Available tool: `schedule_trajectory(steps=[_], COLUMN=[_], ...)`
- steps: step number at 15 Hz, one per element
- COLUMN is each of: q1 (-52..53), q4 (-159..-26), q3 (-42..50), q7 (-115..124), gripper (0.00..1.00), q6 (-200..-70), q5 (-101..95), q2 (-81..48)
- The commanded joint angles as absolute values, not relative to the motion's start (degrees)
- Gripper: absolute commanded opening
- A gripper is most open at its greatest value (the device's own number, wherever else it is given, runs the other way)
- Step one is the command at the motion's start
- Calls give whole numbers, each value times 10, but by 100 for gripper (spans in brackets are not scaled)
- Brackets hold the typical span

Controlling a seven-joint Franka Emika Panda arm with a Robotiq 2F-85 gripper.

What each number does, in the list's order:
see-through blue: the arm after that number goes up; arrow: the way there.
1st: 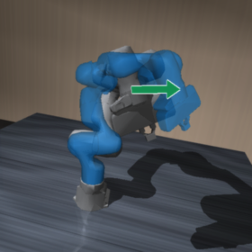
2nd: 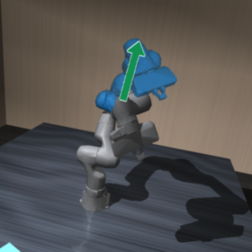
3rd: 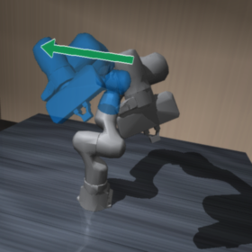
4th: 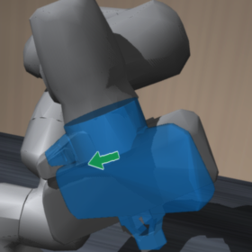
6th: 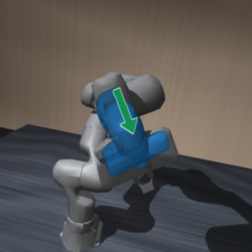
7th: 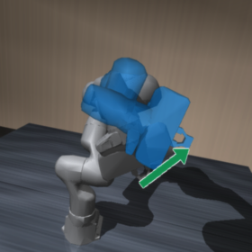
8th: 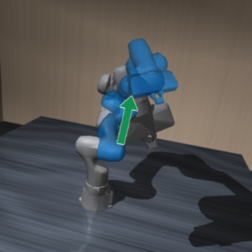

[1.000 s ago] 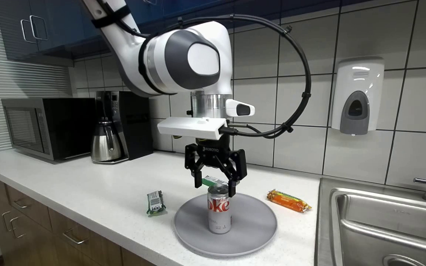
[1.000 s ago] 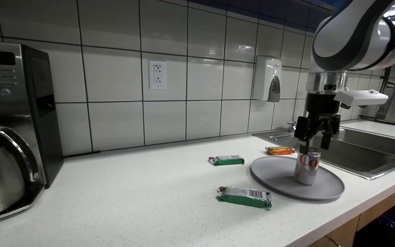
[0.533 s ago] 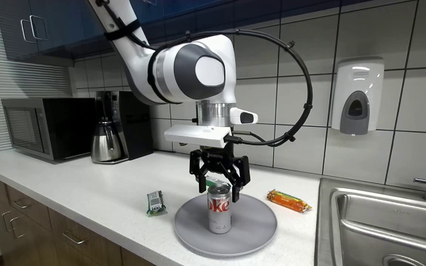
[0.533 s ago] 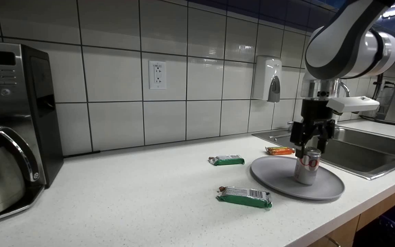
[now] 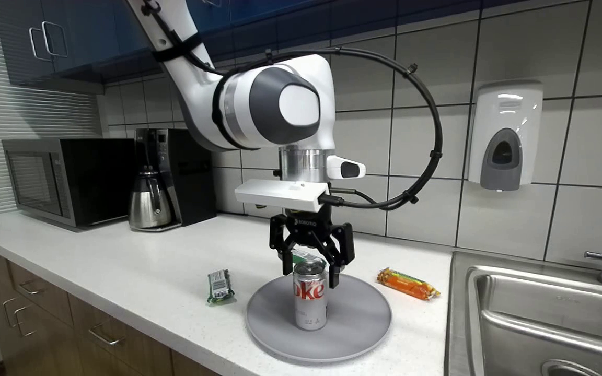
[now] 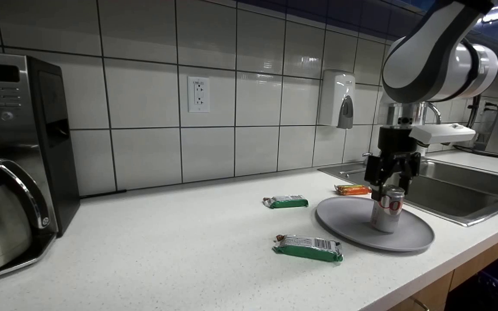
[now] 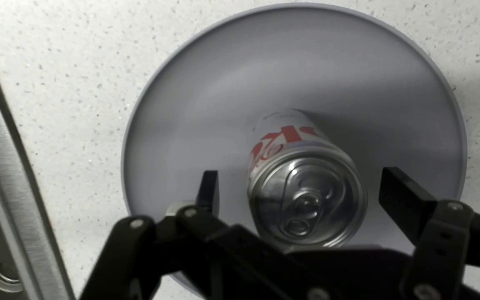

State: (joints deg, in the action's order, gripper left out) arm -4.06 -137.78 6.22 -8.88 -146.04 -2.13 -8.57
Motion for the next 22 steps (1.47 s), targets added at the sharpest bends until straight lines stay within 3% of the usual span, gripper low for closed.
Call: schedule_trajectory(steps=[1,4,6,22], q1=[-44,-45,-45,-65], q4=[-1376,-1378,-1378,-1390], q3=[58,58,58,73], q7=[-74,-76,-77,-102], gripper=[71,46,38,38], q6=[-1460,-1462,-1464,-1425], q5=[-31,-30,-28,-7], q2=[-84,-84,-85,18])
